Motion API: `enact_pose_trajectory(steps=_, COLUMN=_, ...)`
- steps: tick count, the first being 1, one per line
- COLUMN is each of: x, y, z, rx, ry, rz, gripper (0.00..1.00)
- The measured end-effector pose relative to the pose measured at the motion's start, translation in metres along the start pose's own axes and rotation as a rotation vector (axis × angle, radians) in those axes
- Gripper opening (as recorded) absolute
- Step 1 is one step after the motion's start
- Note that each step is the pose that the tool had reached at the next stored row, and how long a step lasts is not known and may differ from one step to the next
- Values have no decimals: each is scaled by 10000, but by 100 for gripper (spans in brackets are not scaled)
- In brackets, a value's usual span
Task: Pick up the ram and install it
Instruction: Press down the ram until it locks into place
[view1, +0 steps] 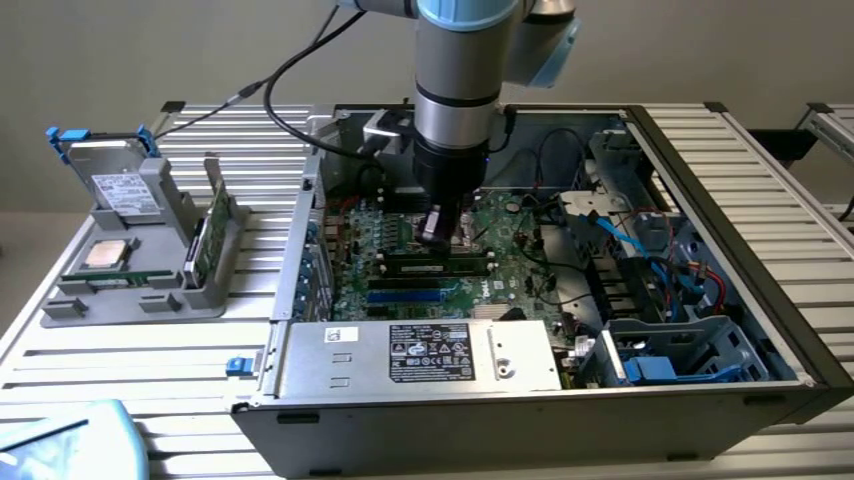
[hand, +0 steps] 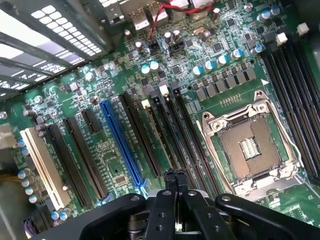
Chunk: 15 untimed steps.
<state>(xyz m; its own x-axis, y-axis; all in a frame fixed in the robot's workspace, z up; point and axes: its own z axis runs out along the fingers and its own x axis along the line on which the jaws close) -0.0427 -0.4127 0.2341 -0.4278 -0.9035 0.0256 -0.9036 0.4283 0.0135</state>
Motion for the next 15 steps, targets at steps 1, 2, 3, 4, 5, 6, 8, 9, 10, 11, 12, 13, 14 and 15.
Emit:
enact_pose_trajectory(steps=1, x=0, y=0, z=6, rx=-5, ry=-1, rz=174, gripper=10)
enact_pose_trajectory(steps=2, x=0, y=0, z=13, rx=-9, ry=-5, rz=353, gripper=10)
enact_pose_trajectory(steps=3, x=0, y=0, z=21, rx=-14, ry=-7, rz=539, gripper=10)
enact_pose_trajectory(steps=4, x=-1, y=0, z=28, rx=-19, ry=-10, rz=712, gripper=10)
enact_pose_trajectory(steps=5, x=-1, y=-1, z=37, rx=-23, ry=-13, rz=899, gripper=10)
enact_pose_trajectory(steps=6, x=-1, y=-1, z=44, rx=-28, ry=-14, rz=1077, gripper=10)
enact_pose_trajectory(steps=8, x=-1, y=-1, z=61, rx=-37, ry=-18, rz=1454, gripper=10)
enact_pose_trajectory(steps=9, x=-1, y=-1, z=68, rx=-42, ry=-15, rz=1633, gripper=10)
enact_pose_trajectory(steps=10, x=0, y=-1, z=74, rx=-45, ry=-13, rz=1814, gripper=10)
enact_pose_trajectory(steps=11, x=0, y=-2, z=81, rx=-50, ry=-13, rz=1992, gripper=10)
enact_pose_trajectory(steps=12, x=0, y=-1, z=87, rx=-55, ry=-17, rz=2176, gripper=10)
enact_pose_trajectory(steps=13, x=-1, y=-1, z=87, rx=-57, ry=-24, rz=2304, gripper=10)
enact_pose_trajectory(steps=14, x=-3, y=-1, z=77, rx=-56, ry=-44, rz=2392, gripper=10)
enact_pose_trajectory(steps=15, x=-4, y=-1, z=59, rx=-54, ry=-65, rz=2481, gripper=10)
